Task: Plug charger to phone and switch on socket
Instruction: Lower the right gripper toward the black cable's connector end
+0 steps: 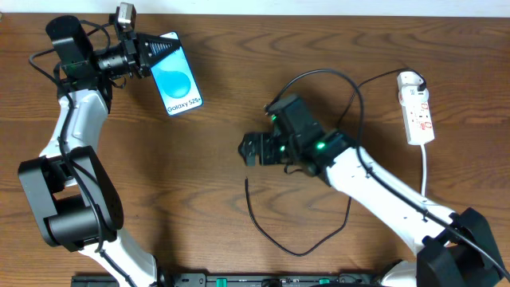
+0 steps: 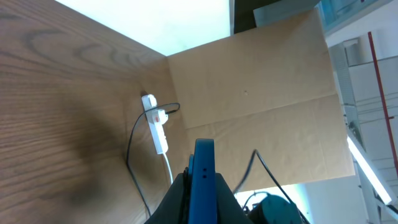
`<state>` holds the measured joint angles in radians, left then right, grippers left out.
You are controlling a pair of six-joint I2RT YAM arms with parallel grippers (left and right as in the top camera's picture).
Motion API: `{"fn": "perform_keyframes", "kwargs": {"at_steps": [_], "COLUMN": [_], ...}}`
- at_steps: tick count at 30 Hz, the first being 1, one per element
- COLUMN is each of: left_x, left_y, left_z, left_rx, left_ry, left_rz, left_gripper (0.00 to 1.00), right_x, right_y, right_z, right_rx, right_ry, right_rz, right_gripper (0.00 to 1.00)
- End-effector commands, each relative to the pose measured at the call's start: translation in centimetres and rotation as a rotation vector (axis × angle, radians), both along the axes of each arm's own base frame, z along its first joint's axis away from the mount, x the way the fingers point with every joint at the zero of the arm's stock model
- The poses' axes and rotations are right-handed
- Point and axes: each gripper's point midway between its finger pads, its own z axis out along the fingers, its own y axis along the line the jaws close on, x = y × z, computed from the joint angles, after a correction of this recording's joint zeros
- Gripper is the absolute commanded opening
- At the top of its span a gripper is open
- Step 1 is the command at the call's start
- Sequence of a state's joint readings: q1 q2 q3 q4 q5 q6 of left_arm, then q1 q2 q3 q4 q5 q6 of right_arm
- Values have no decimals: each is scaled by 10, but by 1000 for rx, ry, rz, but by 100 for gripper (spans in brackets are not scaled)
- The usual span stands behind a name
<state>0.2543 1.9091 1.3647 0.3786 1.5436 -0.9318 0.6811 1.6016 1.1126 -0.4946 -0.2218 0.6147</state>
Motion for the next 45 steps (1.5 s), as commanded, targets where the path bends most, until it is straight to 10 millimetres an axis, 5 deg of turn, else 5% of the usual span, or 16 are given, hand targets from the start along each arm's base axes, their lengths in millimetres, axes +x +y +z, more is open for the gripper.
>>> {"fn": "perform_keyframes", "kwargs": {"at_steps": [1, 16, 25, 36, 45], "left_x": [-9, -9, -9, -7, -1], "left_y": [-1, -1, -1, 0, 2], "left_z": [12, 12, 12, 11, 10], "left_rx": [9, 9, 10, 12, 28], "left_ry": [-54, -54, -54, -54, -68], "left_rz": [-24, -24, -21, -11, 29], "left_gripper": [7, 7, 7, 8, 8], "right_x": [-8, -54, -52, -62, -69], "right_y": [2, 3, 3, 6, 9], "right_z": [-1, -21, -26, -61, -62], "right_rx": [-95, -275, -275, -306, -295], "right_ry": [-70, -58, -35, 92, 128], "right_rz": [65, 152, 61, 5, -17], "right_gripper": [99, 99, 99, 99, 99]}}
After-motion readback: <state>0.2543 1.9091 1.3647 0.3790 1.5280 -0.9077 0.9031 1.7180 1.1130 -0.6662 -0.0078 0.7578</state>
